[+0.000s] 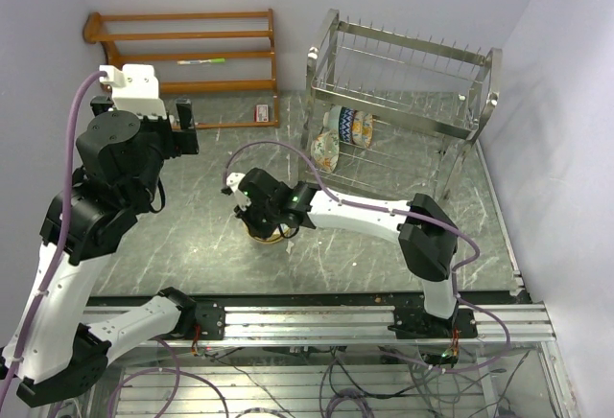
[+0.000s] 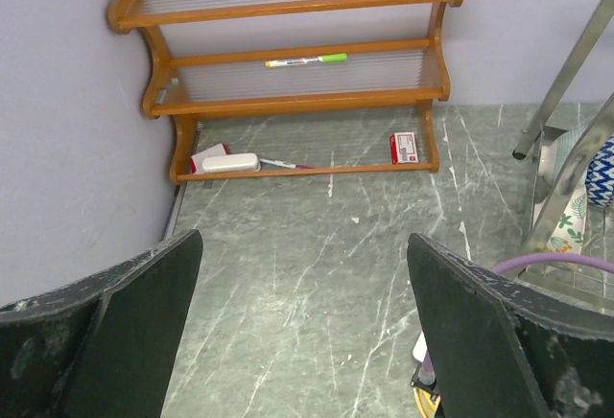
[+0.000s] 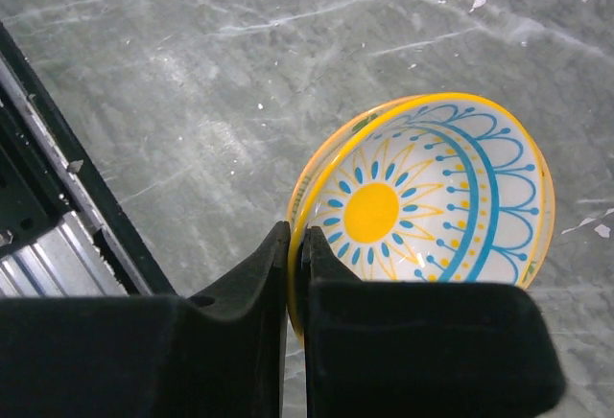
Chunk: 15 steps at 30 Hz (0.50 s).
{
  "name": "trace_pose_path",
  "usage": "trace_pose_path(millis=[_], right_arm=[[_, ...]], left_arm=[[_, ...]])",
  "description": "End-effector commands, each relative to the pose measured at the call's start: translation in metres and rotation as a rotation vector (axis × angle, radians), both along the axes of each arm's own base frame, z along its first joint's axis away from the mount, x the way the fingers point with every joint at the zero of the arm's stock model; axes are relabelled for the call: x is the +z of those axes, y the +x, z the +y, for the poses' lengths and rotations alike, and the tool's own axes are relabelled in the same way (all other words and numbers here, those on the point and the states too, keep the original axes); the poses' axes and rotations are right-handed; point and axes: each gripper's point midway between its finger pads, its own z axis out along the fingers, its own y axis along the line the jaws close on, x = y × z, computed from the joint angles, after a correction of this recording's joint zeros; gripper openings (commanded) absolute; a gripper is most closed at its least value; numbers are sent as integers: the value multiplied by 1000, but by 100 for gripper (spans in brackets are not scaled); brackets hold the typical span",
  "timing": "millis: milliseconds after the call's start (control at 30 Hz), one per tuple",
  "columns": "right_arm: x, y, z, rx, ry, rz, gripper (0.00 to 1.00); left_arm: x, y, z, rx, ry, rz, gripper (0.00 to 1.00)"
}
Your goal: Load the bowls into the dish rack
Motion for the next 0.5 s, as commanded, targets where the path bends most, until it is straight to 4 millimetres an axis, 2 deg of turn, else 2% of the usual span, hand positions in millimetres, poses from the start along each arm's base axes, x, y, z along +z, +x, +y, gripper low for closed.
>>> trace_pose_path(millis=[0,300,467], right_arm=[[16,-16,4,32,31,56,0],[62,3,-8,-66,199,53,0],[97,7,-13,-93,298,31,0]], left_arm=[[3,1,-1,-4,0,-17,99],[-1,2,-4,-14,-16,-15,99],[-1,2,-4,-12,-23,-17,99]])
